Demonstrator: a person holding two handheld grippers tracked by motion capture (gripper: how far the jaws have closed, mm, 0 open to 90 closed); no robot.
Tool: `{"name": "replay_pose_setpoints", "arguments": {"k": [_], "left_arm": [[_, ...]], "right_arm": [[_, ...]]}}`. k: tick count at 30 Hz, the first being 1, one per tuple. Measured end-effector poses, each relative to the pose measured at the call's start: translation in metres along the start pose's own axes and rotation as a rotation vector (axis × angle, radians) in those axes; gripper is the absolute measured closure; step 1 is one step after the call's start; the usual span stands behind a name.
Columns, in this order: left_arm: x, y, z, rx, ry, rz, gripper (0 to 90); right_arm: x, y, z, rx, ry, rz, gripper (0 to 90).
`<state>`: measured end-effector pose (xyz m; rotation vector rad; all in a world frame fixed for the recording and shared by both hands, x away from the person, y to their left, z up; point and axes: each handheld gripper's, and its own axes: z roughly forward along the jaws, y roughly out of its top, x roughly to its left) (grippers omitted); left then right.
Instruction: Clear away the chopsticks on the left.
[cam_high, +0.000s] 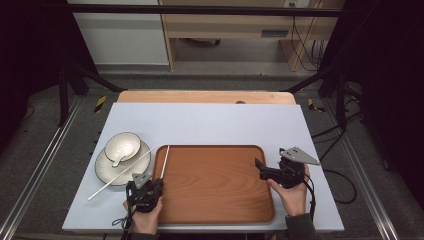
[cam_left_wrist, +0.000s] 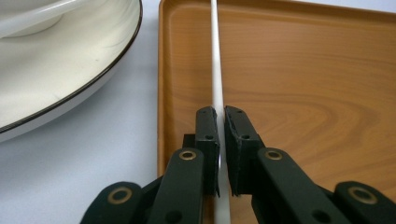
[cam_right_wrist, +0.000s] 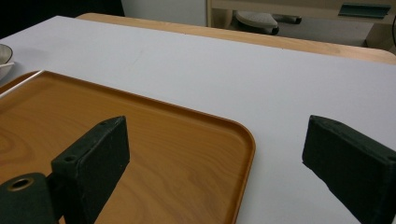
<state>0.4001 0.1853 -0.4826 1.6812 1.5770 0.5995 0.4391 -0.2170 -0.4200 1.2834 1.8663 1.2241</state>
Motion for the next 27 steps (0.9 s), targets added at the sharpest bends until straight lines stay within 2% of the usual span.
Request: {"name": "replay_pose_setpoints", "arguments": {"k": [6,12,16,18,19,20,21,22,24,26,27], "left_arm": [[-0.001,0.001,0.001,0.008,0.001,0.013,83.3],[-0.001,0.001,0.001,0.004,-0.007,0.022,78.4],[0.001,0.007,-0.006,-0.028,-0.062,0.037,73.8],[0.003,0.017,-0.015,-0.06,-0.113,0.086,67.4],[0.004,0.021,-0.018,-0.06,-0.117,0.106,65.2],[0.004,0.021,-0.018,-0.06,-0.117,0.106,63.1],[0.006,0.028,-0.022,-0.074,-0.14,0.145,61.4],[0.006,0.028,-0.022,-0.074,-0.14,0.145,59.6],[0.008,0.035,-0.026,-0.074,-0.146,0.183,58.2],[0.009,0.041,-0.028,-0.07,-0.165,0.233,53.5],[0.008,0.042,-0.03,-0.066,-0.163,0.271,50.5]], "right_arm": [[0.0,0.0,0.0,0.002,0.001,0.0,7.5],[0.0,0.0,-0.001,-0.001,0.0,0.002,7.5],[-0.001,0.0,-0.002,-0.005,-0.001,0.006,7.5],[-0.001,0.0,-0.003,-0.006,-0.002,0.011,7.5],[-0.002,0.0,-0.003,-0.007,-0.003,0.01,7.5],[-0.002,0.0,-0.004,-0.009,-0.002,0.012,7.5],[-0.002,0.0,-0.004,-0.01,-0.002,0.012,7.5],[-0.002,0.0,-0.004,-0.009,-0.005,0.01,7.5],[-0.002,-0.001,-0.004,-0.011,-0.003,0.012,7.5],[-0.002,-0.001,-0.004,-0.007,-0.004,0.013,7.5],[-0.002,-0.001,-0.004,-0.007,-0.004,0.015,7.5]]}}
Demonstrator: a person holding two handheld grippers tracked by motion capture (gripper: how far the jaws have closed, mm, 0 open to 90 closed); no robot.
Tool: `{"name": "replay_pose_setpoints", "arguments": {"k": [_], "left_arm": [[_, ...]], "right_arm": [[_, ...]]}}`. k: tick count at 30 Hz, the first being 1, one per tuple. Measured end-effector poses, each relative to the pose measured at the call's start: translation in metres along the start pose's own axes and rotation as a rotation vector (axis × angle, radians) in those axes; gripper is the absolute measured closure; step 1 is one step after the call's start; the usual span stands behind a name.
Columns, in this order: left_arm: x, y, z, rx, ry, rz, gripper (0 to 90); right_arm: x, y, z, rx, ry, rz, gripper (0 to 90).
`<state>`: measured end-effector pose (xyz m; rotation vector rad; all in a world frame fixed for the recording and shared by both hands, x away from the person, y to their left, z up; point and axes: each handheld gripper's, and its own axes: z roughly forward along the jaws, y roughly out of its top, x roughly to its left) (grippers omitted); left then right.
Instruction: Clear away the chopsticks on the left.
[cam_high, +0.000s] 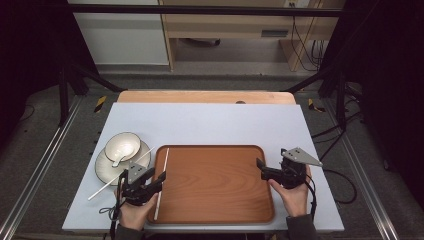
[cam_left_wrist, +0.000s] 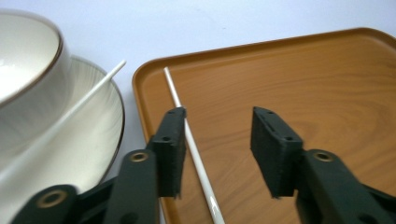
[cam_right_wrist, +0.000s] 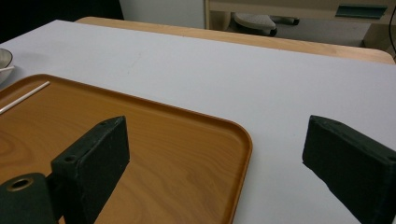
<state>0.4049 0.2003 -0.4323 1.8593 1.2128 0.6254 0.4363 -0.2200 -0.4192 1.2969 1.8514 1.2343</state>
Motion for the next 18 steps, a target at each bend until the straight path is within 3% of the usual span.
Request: {"name": "replay_pose_setpoints", "arguments": {"k": [1,2,3,5,8,12,17,18], "left_arm": [[-0.001,0.002,-0.002,0.005,0.005,0.046,43.9],[-0.001,0.003,-0.004,0.007,0.003,0.081,43.9],[0.001,0.006,-0.007,0.014,-0.029,0.103,40.4],[0.003,0.007,-0.01,0.018,-0.05,0.104,37.8],[0.01,0.007,-0.015,0.017,-0.082,0.146,35.6],[0.022,-0.002,-0.021,0.002,-0.113,0.143,32.3],[0.038,-0.015,-0.026,0.028,-0.132,0.167,31.4],[0.043,-0.02,-0.029,0.026,-0.151,0.147,31.1]], "right_arm": [[0.0,0.0,-0.001,-0.003,-0.001,-0.002,7.5],[0.0,0.0,-0.001,-0.003,-0.001,-0.002,7.5],[0.0,0.0,-0.001,-0.007,-0.001,-0.001,7.5],[0.0,0.0,-0.002,-0.007,-0.001,-0.001,7.5],[0.0,0.001,-0.002,-0.008,-0.001,-0.005,7.5],[0.0,0.0,-0.001,-0.002,0.003,-0.003,7.5],[0.0,-0.001,0.0,0.003,0.0,-0.008,7.5],[0.0,-0.001,0.0,0.0,-0.001,-0.011,7.5]]}}
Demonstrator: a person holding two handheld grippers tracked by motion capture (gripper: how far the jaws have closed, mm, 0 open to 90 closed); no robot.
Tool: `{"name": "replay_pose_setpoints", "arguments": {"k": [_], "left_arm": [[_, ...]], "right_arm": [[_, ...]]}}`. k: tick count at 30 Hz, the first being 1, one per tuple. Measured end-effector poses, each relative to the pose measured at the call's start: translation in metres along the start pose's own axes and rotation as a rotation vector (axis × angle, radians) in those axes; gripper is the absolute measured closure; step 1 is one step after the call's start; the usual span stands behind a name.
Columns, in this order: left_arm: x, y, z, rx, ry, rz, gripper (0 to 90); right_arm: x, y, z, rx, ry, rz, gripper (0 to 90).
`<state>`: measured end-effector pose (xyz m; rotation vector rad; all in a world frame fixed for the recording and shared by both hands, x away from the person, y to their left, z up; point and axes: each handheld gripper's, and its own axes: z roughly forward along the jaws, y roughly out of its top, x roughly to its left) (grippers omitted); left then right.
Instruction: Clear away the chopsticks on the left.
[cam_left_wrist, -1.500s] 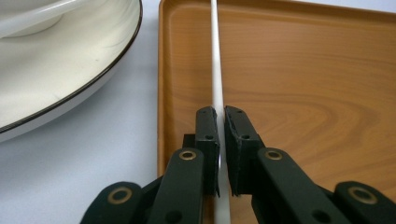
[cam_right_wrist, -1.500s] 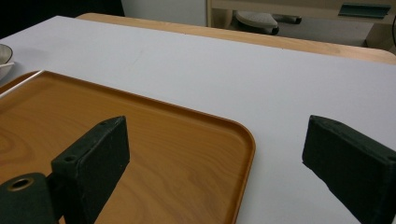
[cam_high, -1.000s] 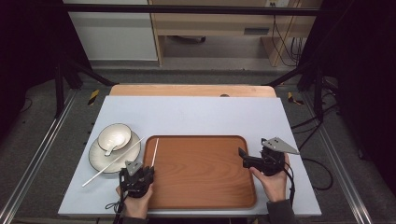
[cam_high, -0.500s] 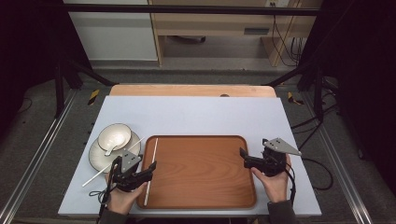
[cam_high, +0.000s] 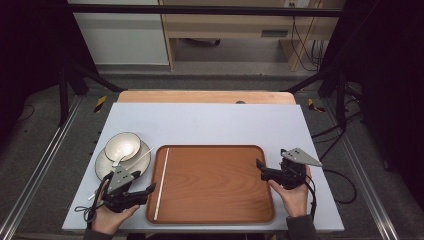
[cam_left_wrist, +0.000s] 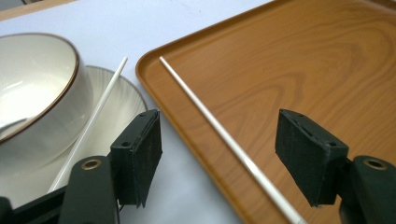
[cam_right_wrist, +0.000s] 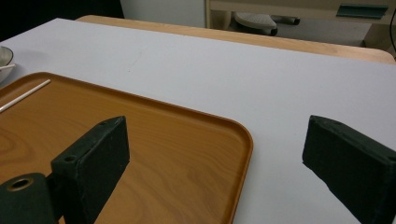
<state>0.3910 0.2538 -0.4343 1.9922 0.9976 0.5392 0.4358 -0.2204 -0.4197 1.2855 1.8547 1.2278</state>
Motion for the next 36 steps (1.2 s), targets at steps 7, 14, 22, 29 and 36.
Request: {"name": "replay_pose_setpoints", "arguments": {"k": [7,14,22,29,36], "left_arm": [[0.007,-0.008,-0.003,0.016,0.005,0.025,30.5],[0.029,-0.016,-0.012,0.03,0.049,0.004,31.5],[0.046,-0.022,-0.016,0.057,0.088,-0.018,33.3],[0.063,-0.025,-0.015,0.082,0.125,-0.024,36.6],[0.08,-0.021,-0.004,0.116,0.142,-0.019,45.5]], "right_arm": [[0.002,-0.001,0.001,0.006,0.006,0.0,7.5],[0.001,-0.001,0.001,0.01,0.006,0.001,7.6],[0.001,-0.002,0.001,0.012,0.003,-0.001,7.6],[0.001,-0.002,0.002,0.015,0.004,0.001,7.6],[0.002,-0.002,0.004,0.022,0.005,-0.007,7.7]]}}
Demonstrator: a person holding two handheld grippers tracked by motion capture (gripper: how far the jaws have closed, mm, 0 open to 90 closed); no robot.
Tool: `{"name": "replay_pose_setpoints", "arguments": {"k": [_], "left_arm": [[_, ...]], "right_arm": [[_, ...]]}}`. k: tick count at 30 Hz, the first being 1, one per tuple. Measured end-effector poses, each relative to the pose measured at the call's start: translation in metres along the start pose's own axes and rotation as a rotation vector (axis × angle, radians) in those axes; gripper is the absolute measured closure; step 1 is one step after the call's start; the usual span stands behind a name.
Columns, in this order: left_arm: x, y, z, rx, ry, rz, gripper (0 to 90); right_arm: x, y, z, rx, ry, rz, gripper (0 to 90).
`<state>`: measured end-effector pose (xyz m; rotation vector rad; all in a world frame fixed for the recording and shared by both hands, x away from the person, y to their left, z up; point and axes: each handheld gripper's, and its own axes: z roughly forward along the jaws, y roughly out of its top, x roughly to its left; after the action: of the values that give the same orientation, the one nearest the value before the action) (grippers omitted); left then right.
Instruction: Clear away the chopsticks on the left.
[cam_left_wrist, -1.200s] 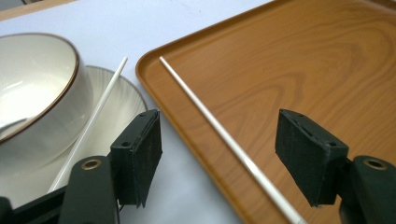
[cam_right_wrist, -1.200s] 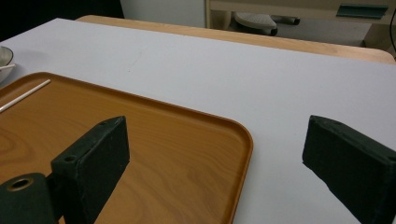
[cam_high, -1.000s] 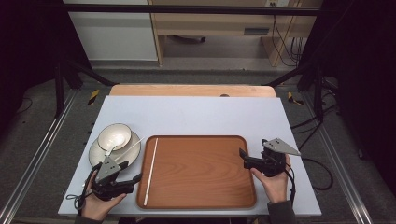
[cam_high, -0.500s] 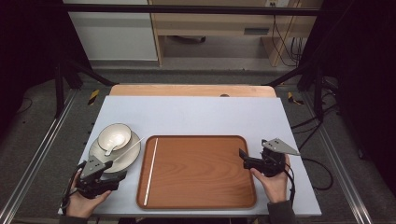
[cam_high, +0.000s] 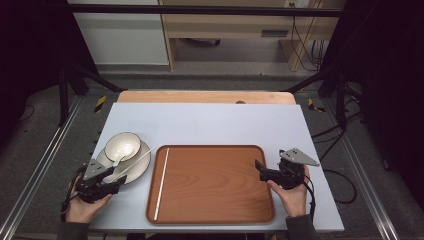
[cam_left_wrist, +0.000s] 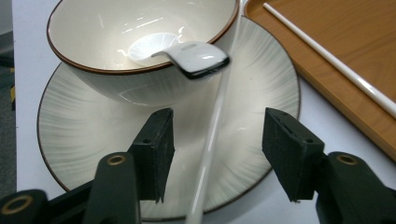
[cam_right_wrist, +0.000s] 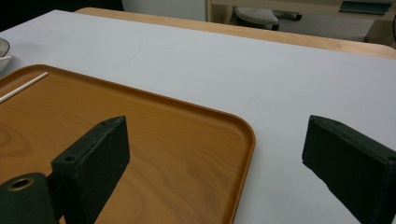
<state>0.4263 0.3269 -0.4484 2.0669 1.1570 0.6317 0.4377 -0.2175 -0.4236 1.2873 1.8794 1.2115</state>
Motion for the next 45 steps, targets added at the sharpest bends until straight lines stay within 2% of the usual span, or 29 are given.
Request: {"name": "replay_pose_setpoints", "arguments": {"k": [6,13,20,29,34,37,45], "left_arm": [[0.004,0.0,0.007,0.034,-0.008,0.012,52.7],[0.006,0.0,0.014,0.065,-0.021,0.012,65.1],[0.006,-0.001,0.014,0.063,-0.039,0.003,76.2],[-0.001,0.001,0.012,0.07,-0.055,0.017,82.1],[-0.005,0.003,0.01,0.081,-0.046,0.033,83.6],[-0.009,0.005,0.007,0.068,-0.04,0.018,83.7],[-0.021,0.011,0.001,0.035,-0.037,0.015,83.8]], "right_arm": [[0.0,0.0,0.0,0.004,0.0,0.001,7.7],[0.0,0.0,0.001,0.005,0.002,-0.001,7.7],[0.0,0.0,0.001,0.004,-0.001,-0.001,7.7],[0.0,-0.001,0.001,0.006,-0.001,0.0,7.7],[-0.001,-0.001,0.001,0.006,-0.003,-0.003,7.6],[-0.001,0.0,0.0,0.005,-0.002,-0.003,7.6],[-0.002,0.0,-0.001,-0.001,-0.002,0.0,7.5]]}}
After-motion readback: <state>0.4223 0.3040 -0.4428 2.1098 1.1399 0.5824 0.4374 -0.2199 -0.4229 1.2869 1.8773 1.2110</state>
